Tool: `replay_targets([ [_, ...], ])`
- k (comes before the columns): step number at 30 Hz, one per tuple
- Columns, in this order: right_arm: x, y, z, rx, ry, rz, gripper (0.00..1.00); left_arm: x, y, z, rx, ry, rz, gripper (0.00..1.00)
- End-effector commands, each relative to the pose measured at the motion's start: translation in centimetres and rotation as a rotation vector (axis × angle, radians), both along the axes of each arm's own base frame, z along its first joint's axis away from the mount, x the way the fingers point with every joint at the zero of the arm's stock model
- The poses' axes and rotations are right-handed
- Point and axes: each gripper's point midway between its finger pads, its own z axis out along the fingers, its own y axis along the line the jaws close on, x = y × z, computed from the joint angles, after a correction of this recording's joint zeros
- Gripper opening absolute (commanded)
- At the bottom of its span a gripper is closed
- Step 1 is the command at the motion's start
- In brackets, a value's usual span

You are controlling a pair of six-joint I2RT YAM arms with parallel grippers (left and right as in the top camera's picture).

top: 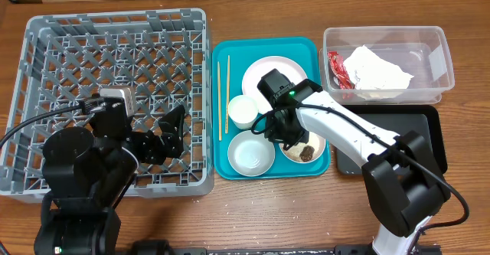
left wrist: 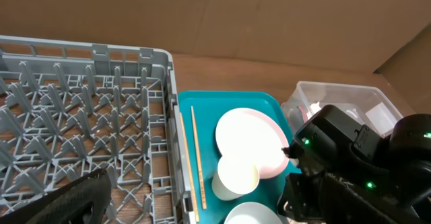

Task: Sort waste into correct bins and load items into the dishwasher
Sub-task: 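Grasp the rim of the rice bowl with the right gripper, then move the rice bowl over the black tray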

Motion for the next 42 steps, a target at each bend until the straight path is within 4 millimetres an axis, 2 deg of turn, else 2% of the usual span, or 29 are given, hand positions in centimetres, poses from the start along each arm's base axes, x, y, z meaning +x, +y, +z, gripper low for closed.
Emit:
replay_targets([
  [1, -0.6, -0.1, -0.2, -0.005, 0.004, 0.009, 0.16, -0.1, 0.0, 1.0, -0.017, -0.019, 0.003, 1.0],
  [8, -1.1, -0.6, -1.3, -0.014, 0.011, 0.006, 0.16, -0.1, 0.0, 1.0, -0.017, -0.019, 0.003, 1.0],
  [12, -1.1, -0.6, -1.2, -0.012, 0.012, 0.006, 0.06, -0.1, 0.0, 1.0, -0.017, -0.019, 0.003, 1.0],
  [14, -1.0, -0.5, -0.9, -0.011, 0.013, 0.006, 0.04, -0.1, 0.0, 1.0, -0.017, -0.019, 0.003, 1.0],
  [17, -0.6, -0.2, 1.5, -0.011, 0.01, 0.026, 0.04, -0.1, 0.0, 1.0, -0.017, -0.019, 0.003, 1.0],
  [18, -0.3, 0.1, 3.3, -0.005, -0.002, 0.052, 0.04, -0.1, 0.0, 1.0, -0.017, -0.019, 0.003, 1.0],
  [22, 0.0, -0.3, 7.2, -0.008, -0.019, 0.071, 0.04, -0.1, 0.0, 1.0, -0.017, -0.019, 0.003, 1.0],
  [23, -0.1, -0.7, 9.0, -0.002, -0.03, 0.086, 0.04, -0.1, 0.0, 1.0, -0.017, -0.019, 0.003, 1.0],
  [27, -0.5, -2.1, 12.4, 0.023, -0.078, 0.088, 0.04, -0.1, 0.0, 1.0, -0.017, -0.019, 0.003, 1.0],
  [32, -0.4, -5.1, 15.3, 0.04, -0.139, 0.088, 0.04, -0.1, 0.0, 1.0, -0.017, -0.019, 0.003, 1.0],
  [35, 0.1, -7.3, 15.8, 0.036, -0.164, 0.075, 0.04, -0.1, 0.0, 1.0, -0.017, -0.019, 0.003, 1.0],
  [38, 0.7, -9.5, 15.0, 0.063, -0.166, 0.071, 0.04, -0.1, 0.0, 1.0, -0.017, -0.019, 0.003, 1.0],
  [42, 1.4, -10.6, 13.6, 0.159, -0.17, 0.081, 0.04, -0.1, 0.0, 1.0, -0.017, -0.019, 0.003, 1.0],
])
